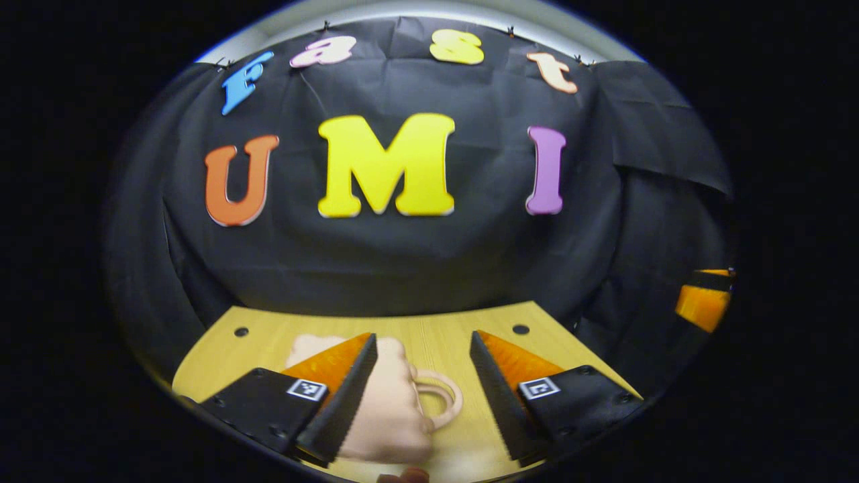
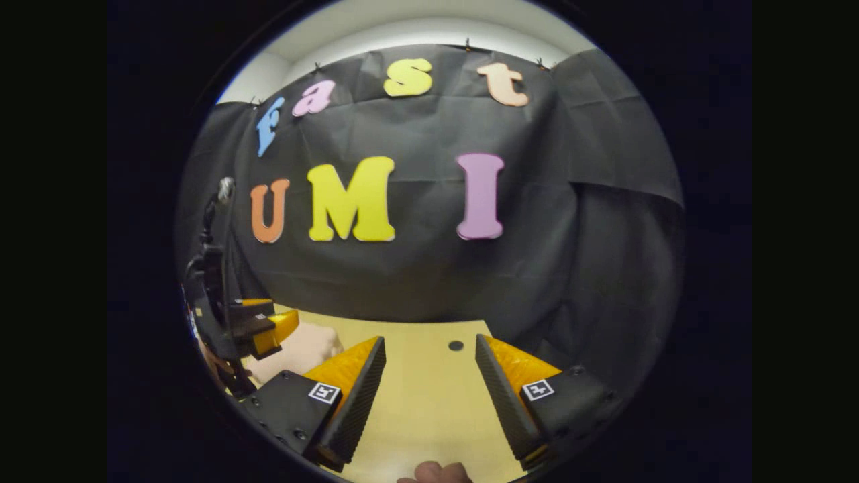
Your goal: First open the suitcase, pack the skin care products into it, and then close the suitcase.
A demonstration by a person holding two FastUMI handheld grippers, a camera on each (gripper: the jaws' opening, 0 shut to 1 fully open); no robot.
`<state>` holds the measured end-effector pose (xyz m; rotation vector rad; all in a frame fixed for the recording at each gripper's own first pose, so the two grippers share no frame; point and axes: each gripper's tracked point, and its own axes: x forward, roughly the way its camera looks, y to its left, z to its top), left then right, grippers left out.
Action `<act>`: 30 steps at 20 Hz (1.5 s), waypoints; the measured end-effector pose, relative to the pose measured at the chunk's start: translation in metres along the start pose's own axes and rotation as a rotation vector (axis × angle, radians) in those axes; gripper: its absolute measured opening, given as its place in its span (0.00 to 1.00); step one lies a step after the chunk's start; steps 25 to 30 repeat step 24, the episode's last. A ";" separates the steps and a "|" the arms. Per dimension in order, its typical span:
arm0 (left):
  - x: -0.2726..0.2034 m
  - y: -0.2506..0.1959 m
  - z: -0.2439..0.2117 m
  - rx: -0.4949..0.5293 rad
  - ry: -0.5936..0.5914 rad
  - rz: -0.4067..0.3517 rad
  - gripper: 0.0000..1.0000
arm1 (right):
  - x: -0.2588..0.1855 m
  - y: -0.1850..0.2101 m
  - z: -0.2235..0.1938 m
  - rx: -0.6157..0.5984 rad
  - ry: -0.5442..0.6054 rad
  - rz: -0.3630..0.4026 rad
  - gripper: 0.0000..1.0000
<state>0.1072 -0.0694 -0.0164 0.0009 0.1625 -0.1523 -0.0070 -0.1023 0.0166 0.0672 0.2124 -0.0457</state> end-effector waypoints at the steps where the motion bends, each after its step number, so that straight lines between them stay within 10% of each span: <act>1: -0.009 0.011 0.023 -0.007 -0.056 0.016 1.00 | 0.004 0.013 0.015 -0.001 -0.037 0.021 0.78; 10: -0.075 0.086 0.099 -0.066 -0.243 0.151 0.98 | 0.002 0.098 0.095 0.000 -0.280 0.003 0.80; 30: -0.081 0.104 0.087 -0.067 -0.213 0.195 0.98 | 0.015 0.123 0.085 -0.014 -0.245 0.004 0.80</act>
